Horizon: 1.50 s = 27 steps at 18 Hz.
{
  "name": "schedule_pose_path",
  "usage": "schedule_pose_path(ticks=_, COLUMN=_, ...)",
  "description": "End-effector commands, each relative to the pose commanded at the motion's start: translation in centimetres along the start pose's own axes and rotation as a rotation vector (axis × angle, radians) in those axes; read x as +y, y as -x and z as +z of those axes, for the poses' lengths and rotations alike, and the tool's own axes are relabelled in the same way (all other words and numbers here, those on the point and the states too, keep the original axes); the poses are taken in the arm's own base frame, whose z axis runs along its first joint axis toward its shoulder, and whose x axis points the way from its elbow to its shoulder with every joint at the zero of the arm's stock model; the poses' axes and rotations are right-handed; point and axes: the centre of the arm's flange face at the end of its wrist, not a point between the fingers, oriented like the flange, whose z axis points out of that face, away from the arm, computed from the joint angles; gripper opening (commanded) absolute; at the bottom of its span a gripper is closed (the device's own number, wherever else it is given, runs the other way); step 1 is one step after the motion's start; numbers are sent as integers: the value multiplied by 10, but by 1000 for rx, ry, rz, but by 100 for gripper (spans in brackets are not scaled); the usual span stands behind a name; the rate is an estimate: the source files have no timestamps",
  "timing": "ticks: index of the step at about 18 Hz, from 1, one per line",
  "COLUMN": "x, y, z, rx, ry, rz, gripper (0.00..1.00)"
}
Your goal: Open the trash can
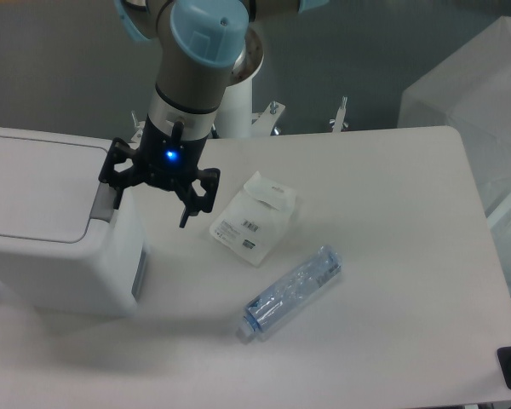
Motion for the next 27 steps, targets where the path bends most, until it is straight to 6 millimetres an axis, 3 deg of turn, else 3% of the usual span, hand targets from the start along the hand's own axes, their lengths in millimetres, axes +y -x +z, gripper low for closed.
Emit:
schedule_pose_path(ticks=4, x=3, y=-5, z=-6, rx=0, ry=-8, rz=4, gripper=100)
schedule_pose_path(ticks=8, x=6, y=-11, z=5, rx=5, ry=8, rz=-15, gripper=100)
schedule_pose_path(ticks=27, x=6, y=-8, z=12, rx=4, ry=8, rz=-12, gripper=100)
